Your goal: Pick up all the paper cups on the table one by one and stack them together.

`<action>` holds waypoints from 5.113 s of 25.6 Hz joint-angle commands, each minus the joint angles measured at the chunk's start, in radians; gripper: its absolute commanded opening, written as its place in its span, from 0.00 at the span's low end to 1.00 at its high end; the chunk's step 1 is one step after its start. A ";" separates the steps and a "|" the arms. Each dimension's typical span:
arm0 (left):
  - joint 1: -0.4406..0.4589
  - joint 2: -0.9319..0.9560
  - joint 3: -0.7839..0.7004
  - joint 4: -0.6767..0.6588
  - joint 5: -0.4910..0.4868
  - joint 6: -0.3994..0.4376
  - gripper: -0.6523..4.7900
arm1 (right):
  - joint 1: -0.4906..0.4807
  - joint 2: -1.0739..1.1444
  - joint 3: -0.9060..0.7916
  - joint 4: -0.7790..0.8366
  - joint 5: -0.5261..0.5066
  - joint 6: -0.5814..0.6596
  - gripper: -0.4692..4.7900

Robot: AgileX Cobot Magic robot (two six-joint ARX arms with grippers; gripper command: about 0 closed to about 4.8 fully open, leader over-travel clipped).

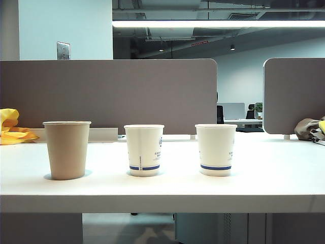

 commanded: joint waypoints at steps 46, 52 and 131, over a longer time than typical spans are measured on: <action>0.003 0.001 0.494 0.007 0.026 -0.114 0.17 | 0.003 0.022 0.495 0.010 -0.339 0.315 0.09; 0.003 0.007 0.628 -0.121 0.049 -0.022 0.17 | 0.003 0.134 0.648 -0.156 -0.501 0.206 0.09; -0.090 1.468 1.201 -0.521 0.593 -0.035 0.34 | 0.266 1.847 1.443 -0.664 -0.552 -0.016 0.19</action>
